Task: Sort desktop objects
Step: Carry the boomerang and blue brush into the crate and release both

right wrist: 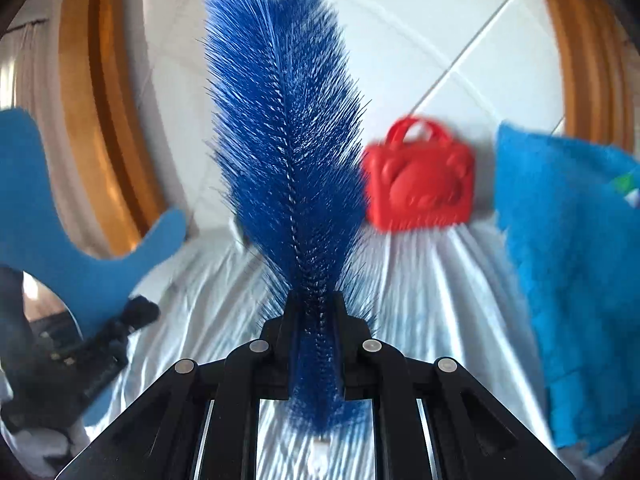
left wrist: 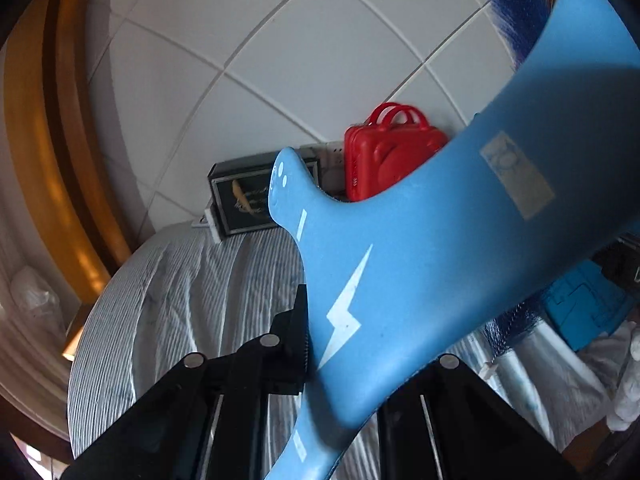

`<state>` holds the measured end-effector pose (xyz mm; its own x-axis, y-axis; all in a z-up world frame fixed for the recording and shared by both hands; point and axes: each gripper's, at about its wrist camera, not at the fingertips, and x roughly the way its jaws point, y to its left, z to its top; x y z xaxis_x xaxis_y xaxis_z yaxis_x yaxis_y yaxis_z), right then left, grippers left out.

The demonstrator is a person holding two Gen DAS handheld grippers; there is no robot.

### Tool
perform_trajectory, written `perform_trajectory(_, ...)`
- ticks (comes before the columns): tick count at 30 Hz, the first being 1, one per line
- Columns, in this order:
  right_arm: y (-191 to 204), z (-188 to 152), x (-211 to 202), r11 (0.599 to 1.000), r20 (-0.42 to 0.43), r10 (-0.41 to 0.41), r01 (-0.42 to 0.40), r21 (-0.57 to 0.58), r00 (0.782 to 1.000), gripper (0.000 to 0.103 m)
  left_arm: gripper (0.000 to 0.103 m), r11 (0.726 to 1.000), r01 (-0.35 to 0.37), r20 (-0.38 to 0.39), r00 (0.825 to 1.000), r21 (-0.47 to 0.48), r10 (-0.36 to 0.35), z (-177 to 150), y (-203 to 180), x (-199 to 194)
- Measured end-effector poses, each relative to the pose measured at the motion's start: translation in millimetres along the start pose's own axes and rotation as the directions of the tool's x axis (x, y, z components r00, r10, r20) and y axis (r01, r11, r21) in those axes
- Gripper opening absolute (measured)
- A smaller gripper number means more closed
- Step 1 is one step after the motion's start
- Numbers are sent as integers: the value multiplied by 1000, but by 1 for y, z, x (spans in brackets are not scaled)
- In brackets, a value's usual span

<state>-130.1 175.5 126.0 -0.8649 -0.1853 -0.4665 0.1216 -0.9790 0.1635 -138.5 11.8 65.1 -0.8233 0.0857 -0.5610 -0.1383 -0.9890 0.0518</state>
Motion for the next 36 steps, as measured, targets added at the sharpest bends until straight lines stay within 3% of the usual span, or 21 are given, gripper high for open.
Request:
perform_trajectory(5, -10, 38, -57, 996, 100, -89, 88, 14, 991, 14, 11, 993, 97, 73, 992, 70, -102, 34, -35, -17)
perform_trajectory(10, -40, 75, -118, 985, 185, -170, 165, 47, 968, 14, 11, 976, 173, 136, 972, 133, -190, 72, -81, -30)
perform_trajectory(16, -109, 130, -190, 967, 283, -254, 235, 101, 925, 14, 11, 949, 221, 206, 941, 223, -268, 121, -171, -48)
perform_trajectory(22, -195, 170, -253, 944, 320, -329, 318, 87, 888, 14, 11, 930, 256, 242, 916, 264, -321, 160, -288, -52)
perform_trajectory(25, -247, 182, -274, 934, 302, -354, 354, 54, 885, 14, 11, 930, 267, 237, 914, 254, -328, 173, -346, -47)
perform_trajectory(27, -285, 187, -275, 929, 256, -366, 369, 38, 895, 14, 11, 931, 274, 217, 920, 240, -327, 181, -381, -40)
perform_trajectory(31, -351, 184, -251, 925, 125, -377, 379, 12, 917, 14, 11, 940, 264, 167, 939, 215, -301, 180, -445, -22)
perform_trajectory(36, -411, 152, -192, 942, -71, -334, 335, 9, 940, 14, 11, 957, 194, 70, 975, 215, -213, 176, -492, 21)
